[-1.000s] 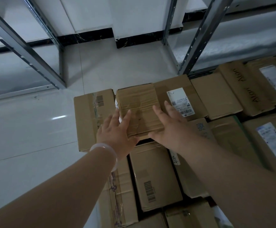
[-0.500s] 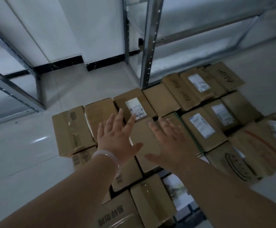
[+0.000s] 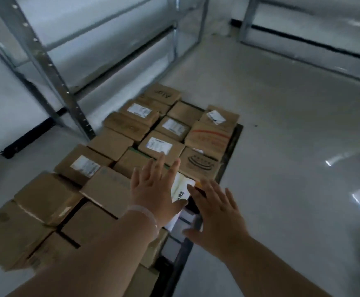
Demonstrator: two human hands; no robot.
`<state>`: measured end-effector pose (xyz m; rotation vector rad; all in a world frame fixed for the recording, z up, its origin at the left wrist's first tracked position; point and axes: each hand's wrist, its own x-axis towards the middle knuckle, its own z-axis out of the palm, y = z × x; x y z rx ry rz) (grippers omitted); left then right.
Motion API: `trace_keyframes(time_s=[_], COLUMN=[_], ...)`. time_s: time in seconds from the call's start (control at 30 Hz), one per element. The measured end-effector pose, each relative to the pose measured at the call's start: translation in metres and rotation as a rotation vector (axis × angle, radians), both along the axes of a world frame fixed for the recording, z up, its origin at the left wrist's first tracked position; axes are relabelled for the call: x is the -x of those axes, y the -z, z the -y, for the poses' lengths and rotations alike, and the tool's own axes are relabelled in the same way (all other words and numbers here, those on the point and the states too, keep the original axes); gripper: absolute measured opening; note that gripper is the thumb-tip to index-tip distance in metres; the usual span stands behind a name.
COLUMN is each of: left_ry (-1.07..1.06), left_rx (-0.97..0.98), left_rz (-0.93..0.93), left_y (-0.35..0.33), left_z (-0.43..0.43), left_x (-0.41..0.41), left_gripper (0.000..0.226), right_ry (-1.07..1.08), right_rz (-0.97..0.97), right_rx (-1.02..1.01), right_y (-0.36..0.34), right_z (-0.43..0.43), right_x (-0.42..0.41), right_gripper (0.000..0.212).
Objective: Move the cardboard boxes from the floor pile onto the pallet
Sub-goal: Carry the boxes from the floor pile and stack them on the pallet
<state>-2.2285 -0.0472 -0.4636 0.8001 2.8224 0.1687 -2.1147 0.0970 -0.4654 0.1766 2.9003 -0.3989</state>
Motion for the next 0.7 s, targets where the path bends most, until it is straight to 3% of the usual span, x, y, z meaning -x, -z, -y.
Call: trace_keyframes(time_s=[0.3,0.7], left_ry=[0.389,0.742], left_rx=[-0.035,0.013], left_rz=[0.066,0.088], left_y=[0.000,0.002], left_z=[-0.195,-0.423], left_x=[-0.186,-0.470], left_gripper=[0.101,0.103], right_ry=[0.438,0.840], right_rz=[0.068,0.077], right_rx=[-0.024,-0.025], right_y=[0.003,-0.011], right_z=[-0.150,-0.315], right_x=[-0.232,-0.545], right_gripper=[0.100,0.099])
